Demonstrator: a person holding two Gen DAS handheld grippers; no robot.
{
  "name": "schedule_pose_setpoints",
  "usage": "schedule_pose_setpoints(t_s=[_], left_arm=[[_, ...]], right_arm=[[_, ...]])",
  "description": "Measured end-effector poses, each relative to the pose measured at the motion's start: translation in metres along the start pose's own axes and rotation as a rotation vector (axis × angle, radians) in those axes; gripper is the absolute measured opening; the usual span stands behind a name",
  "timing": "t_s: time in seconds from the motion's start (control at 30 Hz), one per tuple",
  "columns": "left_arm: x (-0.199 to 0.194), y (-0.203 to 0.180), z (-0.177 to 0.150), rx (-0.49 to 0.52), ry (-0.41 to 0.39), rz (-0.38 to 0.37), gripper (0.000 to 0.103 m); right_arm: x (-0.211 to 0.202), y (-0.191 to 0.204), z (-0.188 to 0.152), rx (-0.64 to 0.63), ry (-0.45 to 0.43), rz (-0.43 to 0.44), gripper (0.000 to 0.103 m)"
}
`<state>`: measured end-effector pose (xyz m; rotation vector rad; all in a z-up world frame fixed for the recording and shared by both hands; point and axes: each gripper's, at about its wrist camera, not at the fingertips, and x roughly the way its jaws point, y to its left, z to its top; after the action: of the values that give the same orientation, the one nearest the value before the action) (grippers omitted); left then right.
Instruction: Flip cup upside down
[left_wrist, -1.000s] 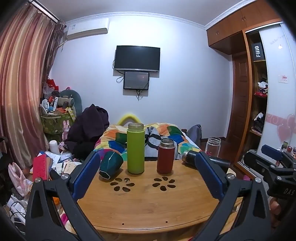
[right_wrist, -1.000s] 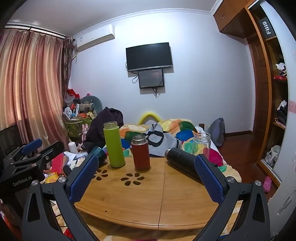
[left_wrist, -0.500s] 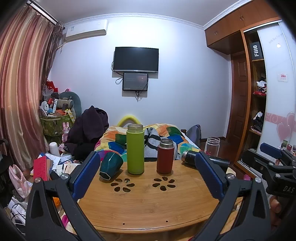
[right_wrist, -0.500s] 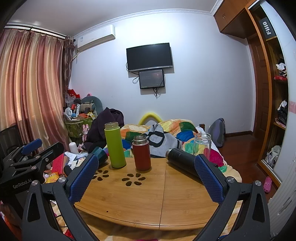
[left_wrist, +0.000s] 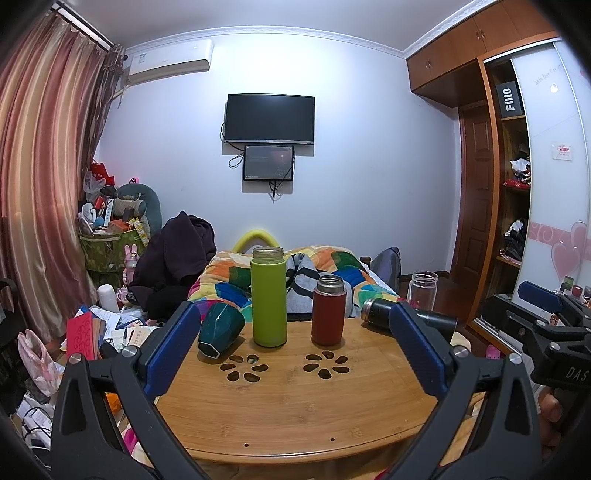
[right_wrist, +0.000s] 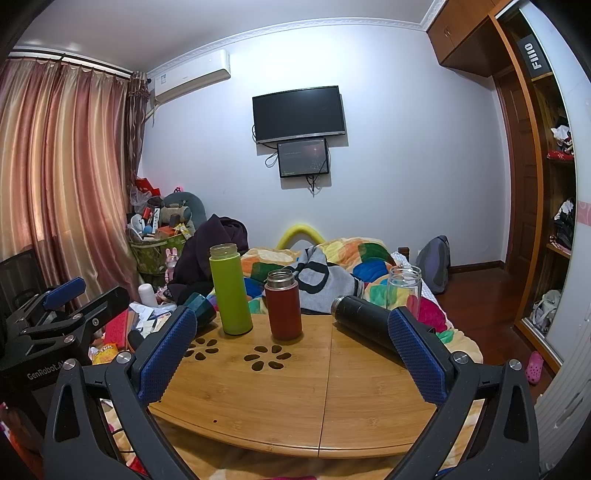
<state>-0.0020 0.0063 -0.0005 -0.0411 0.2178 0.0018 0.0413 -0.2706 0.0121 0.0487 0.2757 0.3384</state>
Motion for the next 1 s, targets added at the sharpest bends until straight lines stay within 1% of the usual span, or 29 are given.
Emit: schedule_pose_setpoints(t_s=[1.0], left_arm=[[0.0003,-0.0002,-0.0004,0.002,-0.001,0.001,0.103]], right_arm=[[-0.0005,0.0017,0.0011,0.000,-0.001,0.004,0.103]])
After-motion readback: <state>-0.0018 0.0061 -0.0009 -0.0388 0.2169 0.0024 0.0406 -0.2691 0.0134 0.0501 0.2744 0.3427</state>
